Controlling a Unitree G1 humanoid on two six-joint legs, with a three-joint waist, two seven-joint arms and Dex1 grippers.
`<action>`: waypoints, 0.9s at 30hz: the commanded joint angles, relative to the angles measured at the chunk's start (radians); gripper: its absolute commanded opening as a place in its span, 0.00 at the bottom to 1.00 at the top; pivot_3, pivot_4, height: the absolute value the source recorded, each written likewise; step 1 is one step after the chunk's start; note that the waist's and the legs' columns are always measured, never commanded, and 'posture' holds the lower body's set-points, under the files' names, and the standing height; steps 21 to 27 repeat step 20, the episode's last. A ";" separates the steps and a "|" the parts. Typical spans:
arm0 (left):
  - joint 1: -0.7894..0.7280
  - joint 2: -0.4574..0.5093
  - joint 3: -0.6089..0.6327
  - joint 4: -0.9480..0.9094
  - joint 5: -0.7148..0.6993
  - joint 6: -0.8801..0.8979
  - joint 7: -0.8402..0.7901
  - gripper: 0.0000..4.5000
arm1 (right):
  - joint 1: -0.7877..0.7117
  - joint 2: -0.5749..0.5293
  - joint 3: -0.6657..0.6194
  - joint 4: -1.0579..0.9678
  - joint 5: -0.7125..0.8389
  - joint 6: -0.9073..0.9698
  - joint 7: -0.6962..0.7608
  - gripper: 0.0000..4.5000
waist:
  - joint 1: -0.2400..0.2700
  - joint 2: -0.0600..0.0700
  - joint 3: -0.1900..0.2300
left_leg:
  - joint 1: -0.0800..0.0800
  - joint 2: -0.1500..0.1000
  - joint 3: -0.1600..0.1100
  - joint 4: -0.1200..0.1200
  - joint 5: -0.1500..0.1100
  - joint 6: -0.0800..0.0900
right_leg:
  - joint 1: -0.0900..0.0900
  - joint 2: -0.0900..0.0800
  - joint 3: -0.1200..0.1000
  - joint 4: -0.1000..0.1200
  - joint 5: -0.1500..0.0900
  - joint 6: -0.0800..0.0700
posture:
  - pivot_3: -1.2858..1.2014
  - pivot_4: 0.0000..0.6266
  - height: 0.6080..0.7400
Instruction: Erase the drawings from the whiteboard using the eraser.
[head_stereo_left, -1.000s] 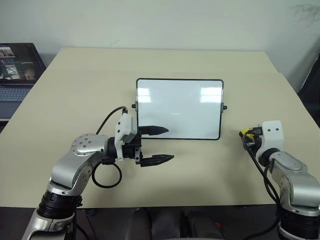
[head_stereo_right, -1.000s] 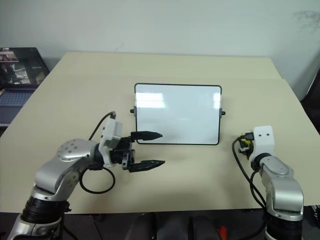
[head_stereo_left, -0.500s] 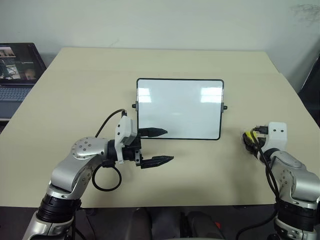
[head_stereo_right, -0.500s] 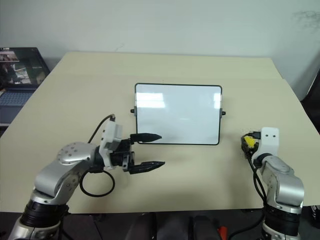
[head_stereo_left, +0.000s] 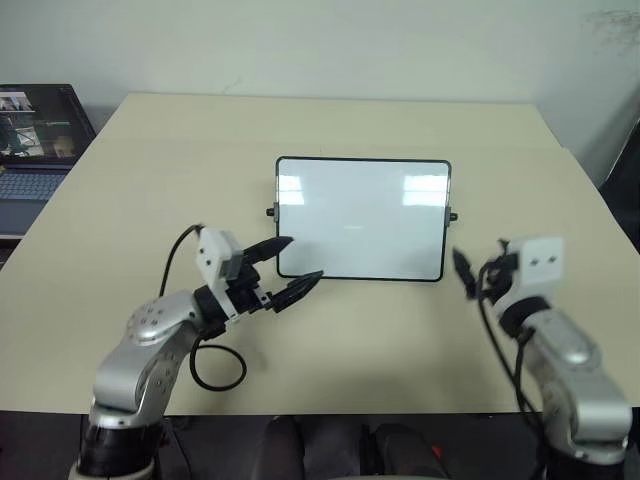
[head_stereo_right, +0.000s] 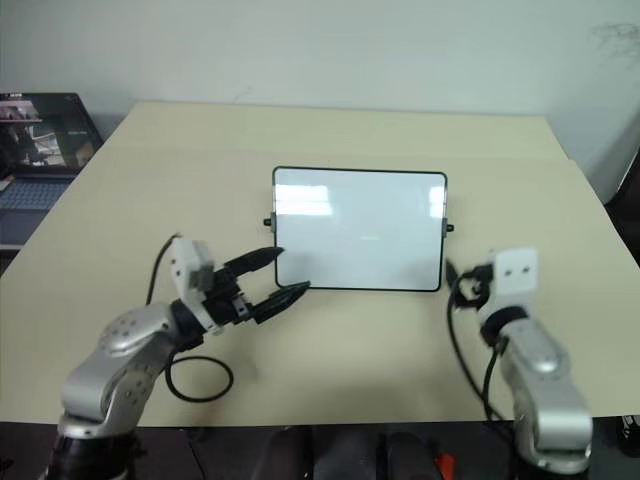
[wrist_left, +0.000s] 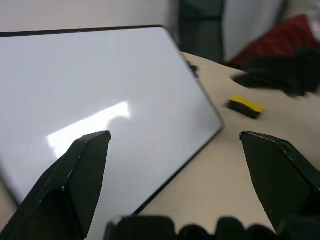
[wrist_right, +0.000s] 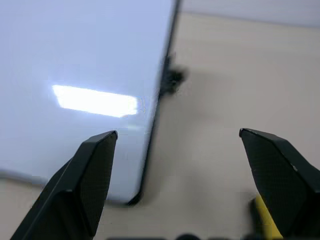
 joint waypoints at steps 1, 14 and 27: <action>0.080 -0.066 0.050 -0.069 0.090 -0.125 0.124 1.00 | 0.058 0.037 0.021 0.039 0.037 -0.217 0.050 0.95 | 0.000 0.000 0.000 | 0.000 0.000 0.000 0.000 0.000 0.000 | 0.000 0.000 0.000 0.001 0.000 0.000 | 0.52 0.24 1.00; 0.303 -0.237 0.055 0.012 0.304 -0.370 0.331 1.00 | 0.093 0.052 0.030 0.196 0.079 -0.504 0.120 0.95 | 0.004 -0.002 -0.002 | 0.003 0.000 -0.002 0.001 0.001 0.001 | 0.002 0.000 -0.002 0.003 0.000 0.001 | 0.52 0.24 1.00; 0.281 -0.229 0.010 0.039 0.321 -0.368 0.325 1.00 | 0.165 0.022 0.049 0.128 0.070 -0.461 0.112 0.95 | 0.004 -0.001 -0.003 | 0.003 0.000 -0.002 0.000 0.000 0.001 | 0.002 0.000 -0.002 0.003 0.000 0.001 | 0.52 0.24 1.00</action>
